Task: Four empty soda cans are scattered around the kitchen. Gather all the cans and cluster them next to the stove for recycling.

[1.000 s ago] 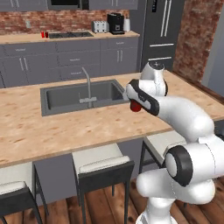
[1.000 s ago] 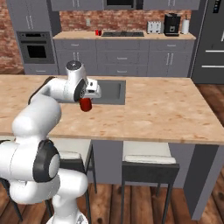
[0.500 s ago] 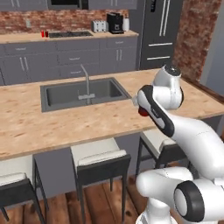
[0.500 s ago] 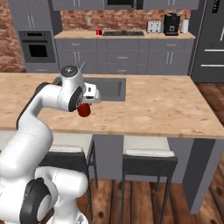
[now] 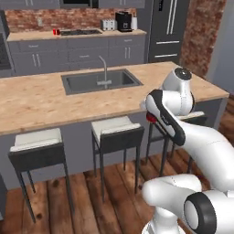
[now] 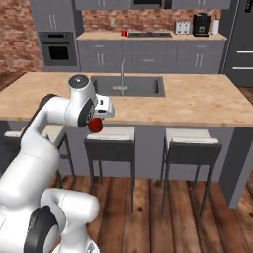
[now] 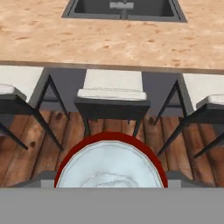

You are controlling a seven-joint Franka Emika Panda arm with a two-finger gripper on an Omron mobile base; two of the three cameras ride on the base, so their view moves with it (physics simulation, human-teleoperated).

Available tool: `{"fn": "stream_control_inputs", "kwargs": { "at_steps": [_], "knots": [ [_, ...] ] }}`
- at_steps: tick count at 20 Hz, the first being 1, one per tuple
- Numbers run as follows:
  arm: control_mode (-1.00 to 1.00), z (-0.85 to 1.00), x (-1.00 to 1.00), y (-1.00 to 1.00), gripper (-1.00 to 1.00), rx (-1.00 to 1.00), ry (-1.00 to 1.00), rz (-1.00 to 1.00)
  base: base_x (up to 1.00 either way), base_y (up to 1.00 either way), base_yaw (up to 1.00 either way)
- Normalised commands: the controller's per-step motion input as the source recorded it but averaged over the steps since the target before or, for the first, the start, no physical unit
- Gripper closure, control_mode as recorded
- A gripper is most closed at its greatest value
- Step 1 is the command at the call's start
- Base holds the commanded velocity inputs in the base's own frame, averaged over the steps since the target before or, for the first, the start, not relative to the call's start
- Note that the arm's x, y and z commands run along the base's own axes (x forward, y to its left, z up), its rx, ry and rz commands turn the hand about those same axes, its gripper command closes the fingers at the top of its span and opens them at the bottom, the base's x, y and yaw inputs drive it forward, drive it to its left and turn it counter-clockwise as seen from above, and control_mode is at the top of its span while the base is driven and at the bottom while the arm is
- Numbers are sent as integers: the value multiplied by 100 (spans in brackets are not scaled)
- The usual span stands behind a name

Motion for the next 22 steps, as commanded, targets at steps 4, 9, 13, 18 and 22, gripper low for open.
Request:
{"fn": "stream_control_inputs", "kwargs": {
  "at_steps": [4, 9, 13, 18, 22],
  "knots": [
    [100, 0, 0, 0, 100, 0, 0, 0, -84, 100, 0],
    [100, 0, 0, 0, 100, 0, 0, 0, -69, 100, 0],
    [100, 0, 0, 0, 100, 0, 0, 0, -59, 100, 0],
    [100, 0, 0, 0, 100, 0, 0, 0, -43, 100, 0],
    [100, 0, 0, 0, 100, 0, 0, 0, -7, 100, 0]
  ]
}}
